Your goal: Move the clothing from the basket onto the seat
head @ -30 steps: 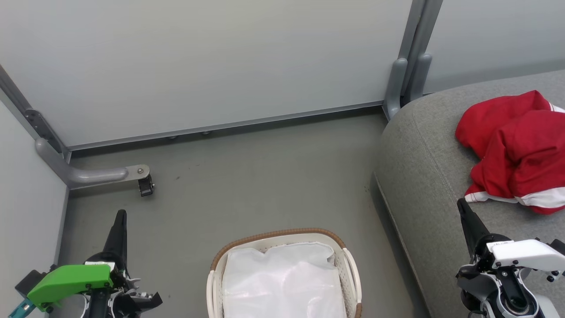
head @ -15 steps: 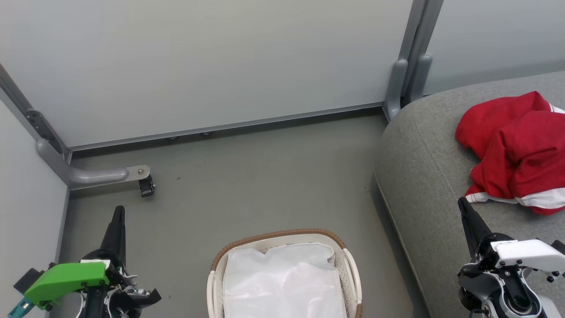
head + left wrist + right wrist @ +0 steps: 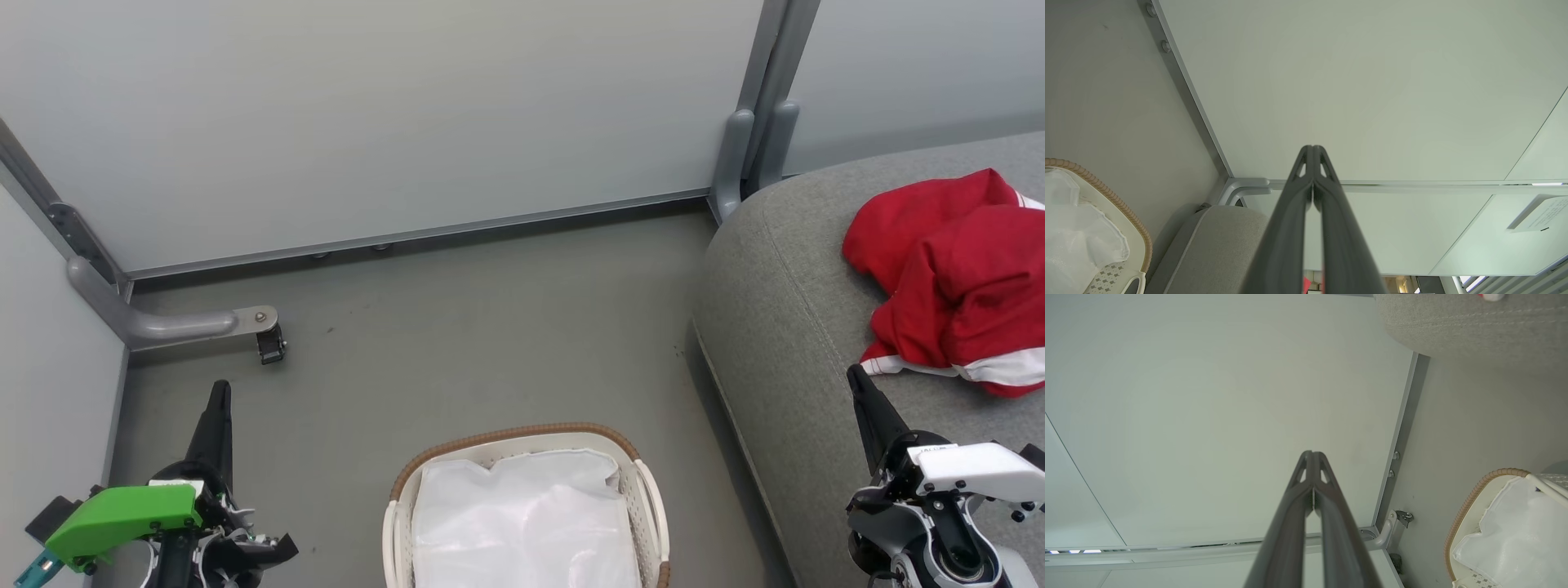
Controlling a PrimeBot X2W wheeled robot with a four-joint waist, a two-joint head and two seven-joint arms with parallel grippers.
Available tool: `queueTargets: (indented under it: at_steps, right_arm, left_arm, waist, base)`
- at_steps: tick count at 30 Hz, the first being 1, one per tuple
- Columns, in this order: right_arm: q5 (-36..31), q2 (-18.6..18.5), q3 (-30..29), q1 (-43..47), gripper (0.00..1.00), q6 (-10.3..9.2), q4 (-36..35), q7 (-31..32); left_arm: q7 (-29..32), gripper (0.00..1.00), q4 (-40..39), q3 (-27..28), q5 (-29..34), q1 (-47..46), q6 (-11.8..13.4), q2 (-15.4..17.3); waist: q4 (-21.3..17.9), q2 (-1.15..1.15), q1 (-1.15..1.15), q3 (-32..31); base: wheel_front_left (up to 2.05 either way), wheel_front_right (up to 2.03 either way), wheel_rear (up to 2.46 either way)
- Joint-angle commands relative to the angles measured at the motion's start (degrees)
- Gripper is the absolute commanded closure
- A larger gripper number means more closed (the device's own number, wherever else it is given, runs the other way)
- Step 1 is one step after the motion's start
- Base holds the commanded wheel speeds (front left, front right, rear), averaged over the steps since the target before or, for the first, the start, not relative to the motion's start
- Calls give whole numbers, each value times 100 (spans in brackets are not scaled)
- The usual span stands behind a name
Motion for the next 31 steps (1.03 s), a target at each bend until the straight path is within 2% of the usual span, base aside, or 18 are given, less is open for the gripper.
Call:
queueTargets:
  at_steps: [1,31]
  right_arm:
    - [20,-34,-12,60,100,0,-21,10]
    - [21,-34,-11,60,100,0,-20,9]
  left_arm:
    - [26,100,-13,14,-17,-72,-26,40]
    - [25,100,-13,13,-16,-72,-26,40]
  waist:
    - [0,0,0,0]
    - [0,0,0,0]
  base:
    - [0,0,0]
    - [0,0,0]
